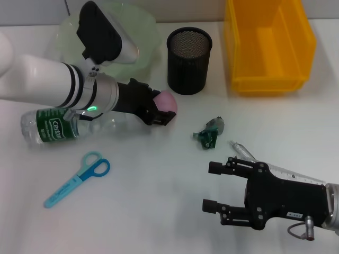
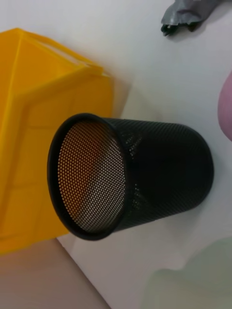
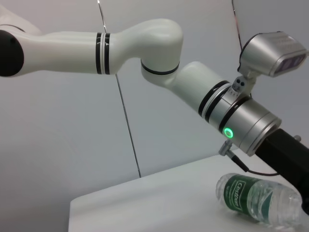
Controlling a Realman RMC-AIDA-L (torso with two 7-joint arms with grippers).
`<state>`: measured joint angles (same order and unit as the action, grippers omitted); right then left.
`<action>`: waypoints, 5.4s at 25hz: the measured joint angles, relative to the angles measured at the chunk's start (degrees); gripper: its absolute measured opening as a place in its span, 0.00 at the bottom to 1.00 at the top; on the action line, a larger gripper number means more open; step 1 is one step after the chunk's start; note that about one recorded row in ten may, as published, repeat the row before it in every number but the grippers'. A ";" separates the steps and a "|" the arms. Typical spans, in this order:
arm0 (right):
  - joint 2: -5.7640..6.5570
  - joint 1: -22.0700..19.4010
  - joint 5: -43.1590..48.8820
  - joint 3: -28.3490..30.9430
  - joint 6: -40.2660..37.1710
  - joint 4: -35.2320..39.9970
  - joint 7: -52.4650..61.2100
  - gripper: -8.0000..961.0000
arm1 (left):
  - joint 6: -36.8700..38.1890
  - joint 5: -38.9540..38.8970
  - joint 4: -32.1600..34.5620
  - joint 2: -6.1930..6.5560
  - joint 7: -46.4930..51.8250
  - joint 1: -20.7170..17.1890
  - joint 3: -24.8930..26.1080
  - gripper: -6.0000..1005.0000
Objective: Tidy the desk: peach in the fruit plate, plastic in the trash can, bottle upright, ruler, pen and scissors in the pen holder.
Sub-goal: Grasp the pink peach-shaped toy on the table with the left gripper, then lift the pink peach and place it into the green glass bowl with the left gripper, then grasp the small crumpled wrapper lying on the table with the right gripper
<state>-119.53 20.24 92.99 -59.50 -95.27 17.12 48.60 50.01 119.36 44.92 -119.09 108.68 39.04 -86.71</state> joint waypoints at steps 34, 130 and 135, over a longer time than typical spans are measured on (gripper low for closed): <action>-0.08 1.32 -1.87 0.00 1.41 -0.34 0.00 0.80 | -4.83 -1.01 10.92 0.36 -0.29 -6.06 10.36 0.13; 0.42 14.32 36.78 4.05 3.06 46.02 71.24 0.79 | 51.65 -23.49 -1.91 1.14 -40.85 -20.81 28.22 0.70; 0.44 21.44 46.39 -2.44 2.40 46.33 81.32 0.79 | 51.66 -23.46 -1.95 1.07 -40.87 -20.73 28.19 0.70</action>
<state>-119.09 41.67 139.38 -61.94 -92.87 63.46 129.92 101.68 95.89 42.98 -118.02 67.80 18.31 -58.52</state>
